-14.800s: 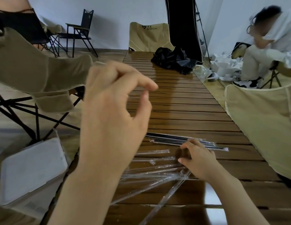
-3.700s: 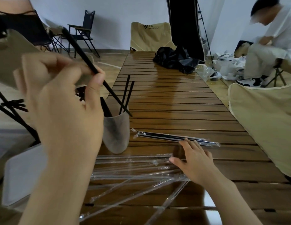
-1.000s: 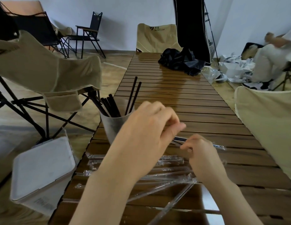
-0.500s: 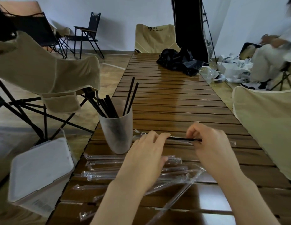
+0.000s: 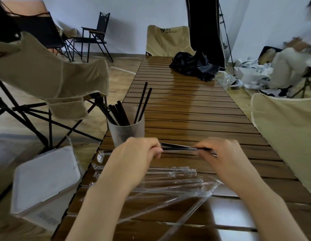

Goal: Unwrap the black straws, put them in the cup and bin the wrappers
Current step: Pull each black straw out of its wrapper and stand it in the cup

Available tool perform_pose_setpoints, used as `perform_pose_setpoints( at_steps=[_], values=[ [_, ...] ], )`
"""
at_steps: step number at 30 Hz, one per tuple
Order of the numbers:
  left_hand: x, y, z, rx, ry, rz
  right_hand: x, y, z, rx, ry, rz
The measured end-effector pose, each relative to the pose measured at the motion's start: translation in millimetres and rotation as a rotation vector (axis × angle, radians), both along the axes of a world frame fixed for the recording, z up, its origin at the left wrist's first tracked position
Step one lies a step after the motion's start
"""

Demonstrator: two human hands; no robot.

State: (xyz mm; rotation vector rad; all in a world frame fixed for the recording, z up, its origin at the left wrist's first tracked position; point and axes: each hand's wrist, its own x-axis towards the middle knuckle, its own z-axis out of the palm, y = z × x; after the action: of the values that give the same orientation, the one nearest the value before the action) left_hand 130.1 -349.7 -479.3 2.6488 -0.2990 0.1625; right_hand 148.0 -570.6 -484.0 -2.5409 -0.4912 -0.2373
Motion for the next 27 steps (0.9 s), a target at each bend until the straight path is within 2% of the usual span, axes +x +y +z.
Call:
perform_pose_setpoints(
  at_steps=[8, 22, 27],
  values=[
    [4, 19, -3, 0.004, 0.039, -0.05, -3, -3, -2, 0.054, -0.009, 0.061],
    [3, 11, 1, -0.03, -0.04, -0.122, -7, 16, -4, 0.083, -0.053, 0.148],
    [4, 9, -2, 0.004, 0.013, -0.141, -6, 23, -5, 0.018, -0.08, 0.179]
  ],
)
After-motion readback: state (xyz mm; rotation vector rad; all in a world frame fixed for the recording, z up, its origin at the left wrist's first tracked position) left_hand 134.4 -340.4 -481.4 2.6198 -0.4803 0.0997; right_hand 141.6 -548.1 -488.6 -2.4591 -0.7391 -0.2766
